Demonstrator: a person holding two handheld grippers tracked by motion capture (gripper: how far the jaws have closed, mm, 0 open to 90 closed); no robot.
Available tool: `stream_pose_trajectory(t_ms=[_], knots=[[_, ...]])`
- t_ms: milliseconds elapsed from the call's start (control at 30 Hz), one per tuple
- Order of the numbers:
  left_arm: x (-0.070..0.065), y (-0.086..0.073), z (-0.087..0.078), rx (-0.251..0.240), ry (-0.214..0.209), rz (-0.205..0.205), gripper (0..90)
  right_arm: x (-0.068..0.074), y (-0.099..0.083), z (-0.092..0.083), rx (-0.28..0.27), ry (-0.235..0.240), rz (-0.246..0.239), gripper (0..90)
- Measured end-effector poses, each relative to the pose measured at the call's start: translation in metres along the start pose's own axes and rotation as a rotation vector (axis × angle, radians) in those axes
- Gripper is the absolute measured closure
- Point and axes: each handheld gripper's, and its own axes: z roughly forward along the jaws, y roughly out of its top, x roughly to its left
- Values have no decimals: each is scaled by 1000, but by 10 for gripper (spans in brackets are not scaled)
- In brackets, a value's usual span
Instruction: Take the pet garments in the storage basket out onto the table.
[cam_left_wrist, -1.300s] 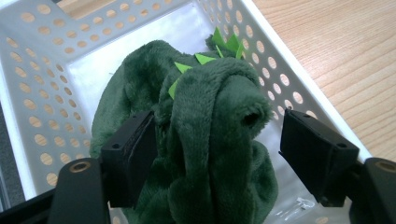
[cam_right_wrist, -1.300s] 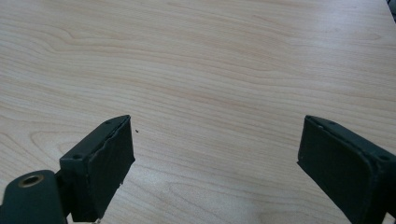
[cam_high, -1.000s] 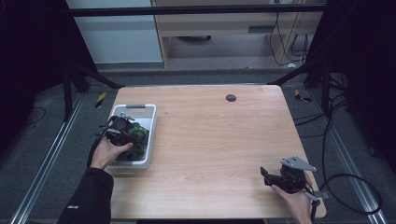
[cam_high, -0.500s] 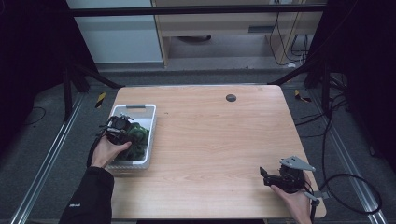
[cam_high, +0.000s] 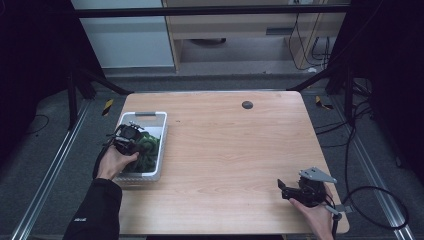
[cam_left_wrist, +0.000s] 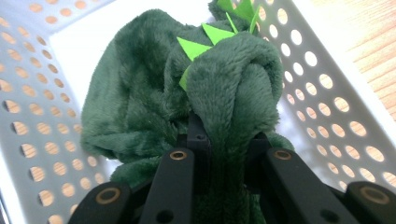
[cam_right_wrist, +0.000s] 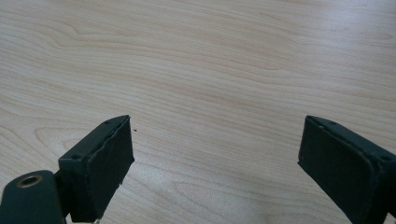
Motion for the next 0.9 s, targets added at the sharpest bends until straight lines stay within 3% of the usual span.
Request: stream_pose_trajectory(t_ms=[433,900], knots=[[1,-4,-31,-65,3,7,794,0,0,-1,0,2,8,100],[-2,-5,-69,-105,11,53,795,0,0,-1,-6,-4,1,98]])
